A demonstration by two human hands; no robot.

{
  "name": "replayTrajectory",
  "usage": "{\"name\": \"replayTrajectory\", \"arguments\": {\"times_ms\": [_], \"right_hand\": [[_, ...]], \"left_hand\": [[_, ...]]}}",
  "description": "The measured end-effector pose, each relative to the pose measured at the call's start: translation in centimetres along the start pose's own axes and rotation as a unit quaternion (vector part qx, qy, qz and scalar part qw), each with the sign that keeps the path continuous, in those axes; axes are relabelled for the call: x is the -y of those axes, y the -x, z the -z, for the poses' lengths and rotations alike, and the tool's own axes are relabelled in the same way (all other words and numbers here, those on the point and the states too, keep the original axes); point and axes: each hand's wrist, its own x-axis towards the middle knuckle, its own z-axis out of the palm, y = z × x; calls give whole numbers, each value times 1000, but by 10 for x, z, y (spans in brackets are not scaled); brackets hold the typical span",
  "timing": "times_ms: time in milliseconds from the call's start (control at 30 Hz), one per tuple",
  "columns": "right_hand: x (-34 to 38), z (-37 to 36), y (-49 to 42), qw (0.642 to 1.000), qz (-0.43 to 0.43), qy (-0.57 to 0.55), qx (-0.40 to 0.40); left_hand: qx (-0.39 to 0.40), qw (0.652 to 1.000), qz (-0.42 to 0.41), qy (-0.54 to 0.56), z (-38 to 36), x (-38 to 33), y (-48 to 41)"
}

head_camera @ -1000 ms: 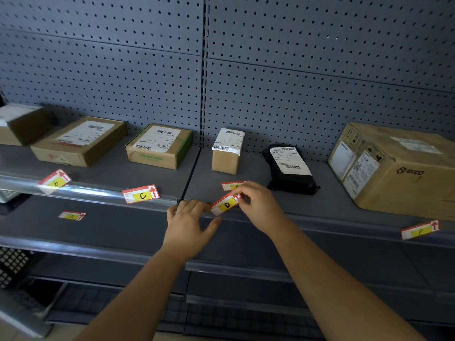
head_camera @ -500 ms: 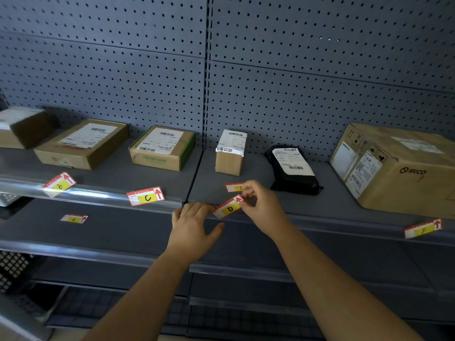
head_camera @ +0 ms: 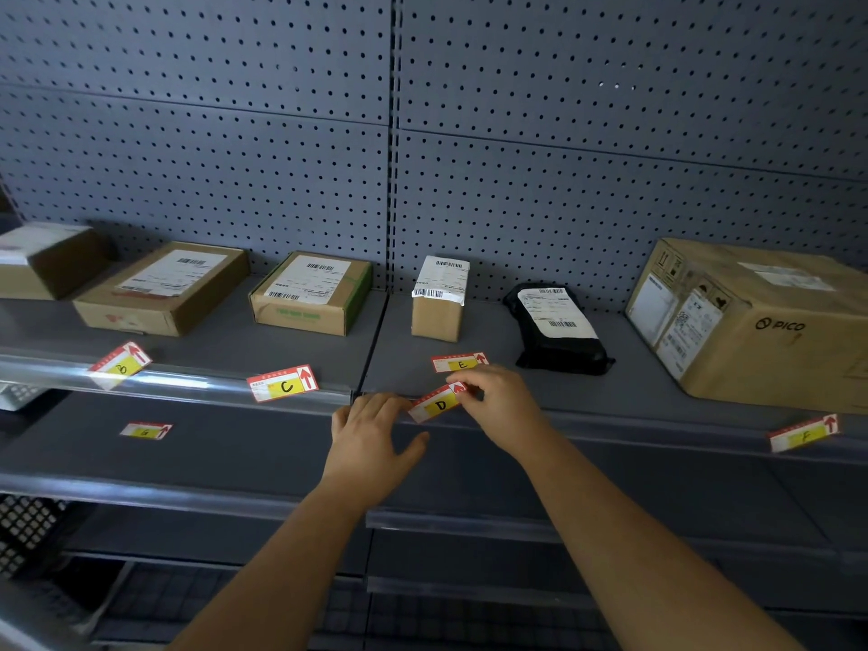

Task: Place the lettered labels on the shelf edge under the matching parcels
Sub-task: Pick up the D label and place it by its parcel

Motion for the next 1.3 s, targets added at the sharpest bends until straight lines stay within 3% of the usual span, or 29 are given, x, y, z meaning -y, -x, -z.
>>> {"name": "replayTrajectory", "arguments": {"times_ms": [433,667,1000,1300], "right_hand": [[7,2,7,1000,-22,19,5],[5,17,24,999,-41,3,-31],[-5,44,72,993,-6,114,-36],[-18,61,142,998,-25,65,2]], "left_hand": [[49,999,2,5,9,-1,-3],[43,999,7,25,17,-5,2],[37,999,5,-20,25,-35,28],[37,998,13,-52,25,-80,85]]}}
